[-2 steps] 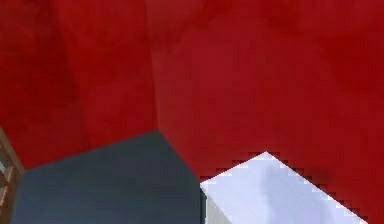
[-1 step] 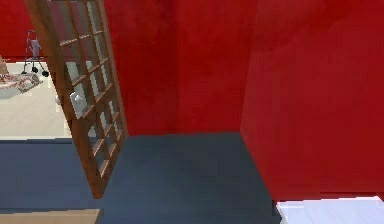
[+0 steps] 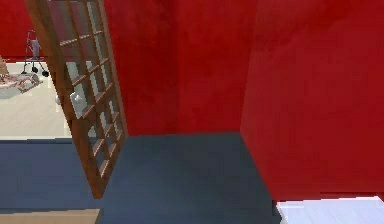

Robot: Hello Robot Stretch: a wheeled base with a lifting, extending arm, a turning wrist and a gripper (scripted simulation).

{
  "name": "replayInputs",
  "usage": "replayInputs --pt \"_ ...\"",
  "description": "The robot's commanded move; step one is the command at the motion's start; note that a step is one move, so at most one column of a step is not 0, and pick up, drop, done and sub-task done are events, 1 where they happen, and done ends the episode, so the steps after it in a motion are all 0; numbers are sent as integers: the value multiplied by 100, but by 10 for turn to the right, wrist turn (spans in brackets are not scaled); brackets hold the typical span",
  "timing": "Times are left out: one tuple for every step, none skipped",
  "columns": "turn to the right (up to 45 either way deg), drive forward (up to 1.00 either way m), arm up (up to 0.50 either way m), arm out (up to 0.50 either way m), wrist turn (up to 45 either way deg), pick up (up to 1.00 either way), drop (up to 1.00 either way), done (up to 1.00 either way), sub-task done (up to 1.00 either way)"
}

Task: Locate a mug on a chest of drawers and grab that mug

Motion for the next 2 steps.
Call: replayInputs --pt "0 0 38 0 0 0 0 0 0" --pt "0 0 0 12 0 0 0 0 0"
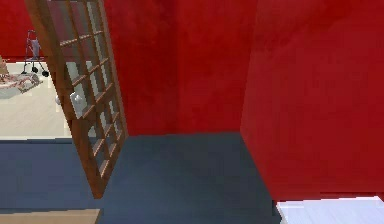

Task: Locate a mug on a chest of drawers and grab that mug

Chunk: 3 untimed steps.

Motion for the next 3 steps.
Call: replayInputs --pt "0 0 0 0 450 0 0 0 0" --pt "0 0 0 0 450 0 0 0 0" --pt "0 0 0 0 450 0 0 0 0"
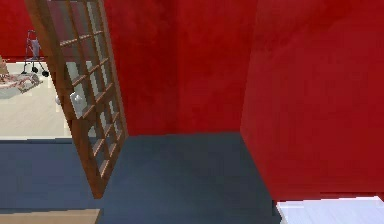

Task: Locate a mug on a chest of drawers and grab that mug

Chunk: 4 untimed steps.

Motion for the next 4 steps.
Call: replayInputs --pt "0 0 0 0 240 0 0 0 0" --pt "0 0 -20 0 0 0 0 0 0" --pt "0 0 0 0 0 100 0 0 0" --pt "0 0 10 0 0 0 0 0 0"
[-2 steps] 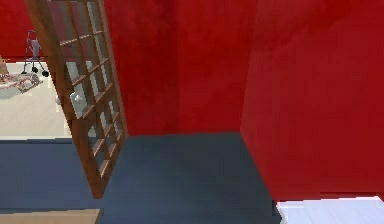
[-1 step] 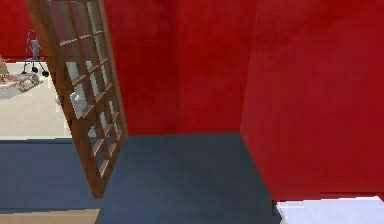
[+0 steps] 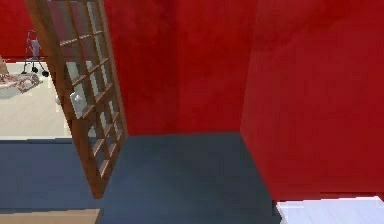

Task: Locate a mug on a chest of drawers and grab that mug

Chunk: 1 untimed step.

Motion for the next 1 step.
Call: replayInputs --pt "0 0 0 0 0 0 0 100 0"
